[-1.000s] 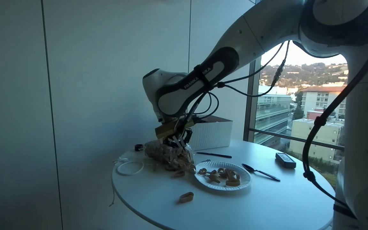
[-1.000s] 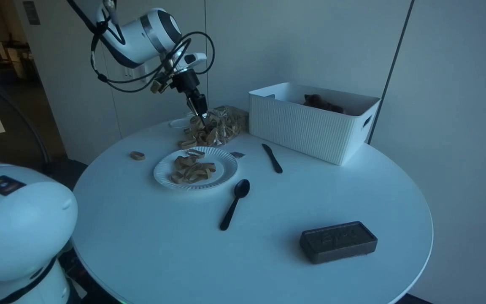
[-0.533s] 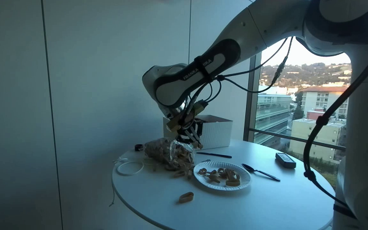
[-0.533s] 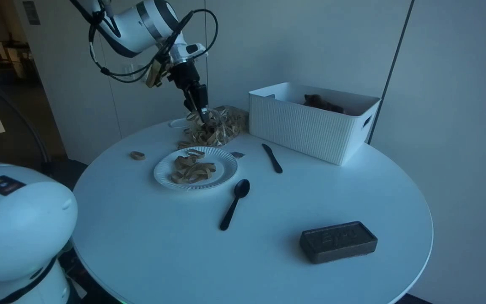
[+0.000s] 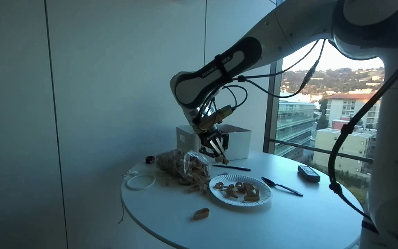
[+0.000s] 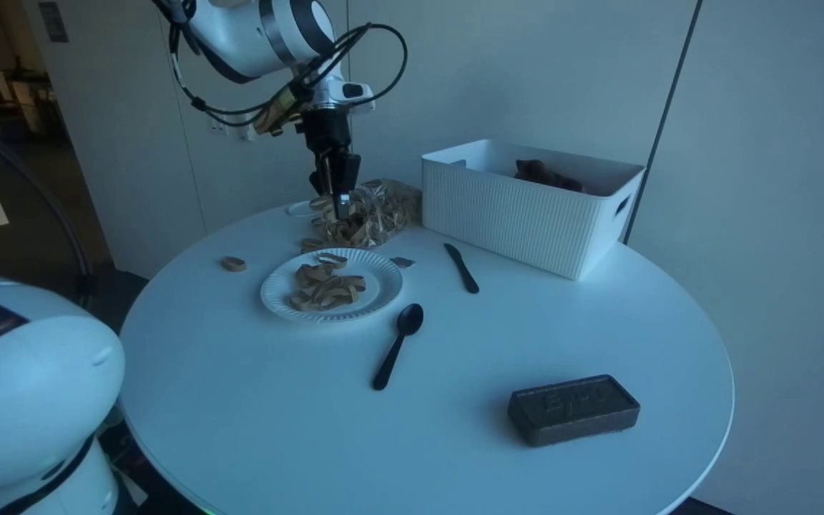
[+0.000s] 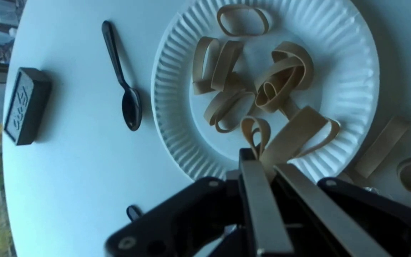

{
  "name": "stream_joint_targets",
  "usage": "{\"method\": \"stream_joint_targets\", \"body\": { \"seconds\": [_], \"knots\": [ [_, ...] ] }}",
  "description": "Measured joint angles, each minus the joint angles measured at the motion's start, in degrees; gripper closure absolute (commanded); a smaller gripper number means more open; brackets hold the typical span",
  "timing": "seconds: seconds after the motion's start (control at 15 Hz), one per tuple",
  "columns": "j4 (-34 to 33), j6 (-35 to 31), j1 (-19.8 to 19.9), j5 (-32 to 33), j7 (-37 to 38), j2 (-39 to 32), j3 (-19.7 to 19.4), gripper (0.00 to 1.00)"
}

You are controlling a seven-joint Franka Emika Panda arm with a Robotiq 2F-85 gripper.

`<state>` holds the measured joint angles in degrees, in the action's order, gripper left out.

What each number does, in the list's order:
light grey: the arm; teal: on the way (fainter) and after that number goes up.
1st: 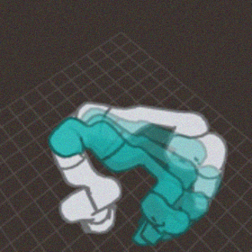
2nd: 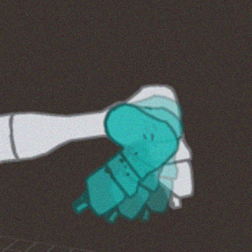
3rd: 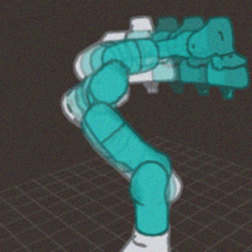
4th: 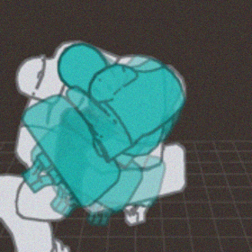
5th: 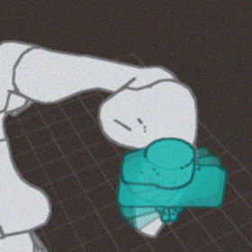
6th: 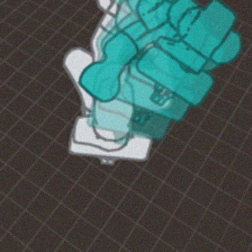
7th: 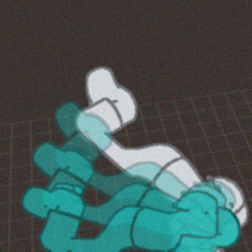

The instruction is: Get the rubber bands from the table and plastic and put them on the plate

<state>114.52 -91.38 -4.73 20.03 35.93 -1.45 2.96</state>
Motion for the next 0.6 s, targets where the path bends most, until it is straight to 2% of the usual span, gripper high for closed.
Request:
{"method": "stream_joint_targets", "body": {
  "seconds": [0.13, 0.2, 0.27, 0.33, 0.6],
  "knots": [
    [1.2, 0.0, 1.0, -1.5, 0.1, -0.3, -0.6, 0.99],
    [2.0, 0.0, 1.4, -2.1, 0.1, -0.6, -0.8, 0.7],
    [2.7, 0.0, 1.6, -2.7, 0.1, -0.8, -0.9, 0.7],
    [3.4, 0.0, 1.9, -3.4, 0.1, -1.0, -1.0, 0.65],
    [5.2, -0.1, 2.3, -5.8, 0.1, -1.4, -1.1, 0.34]
  ]
}}
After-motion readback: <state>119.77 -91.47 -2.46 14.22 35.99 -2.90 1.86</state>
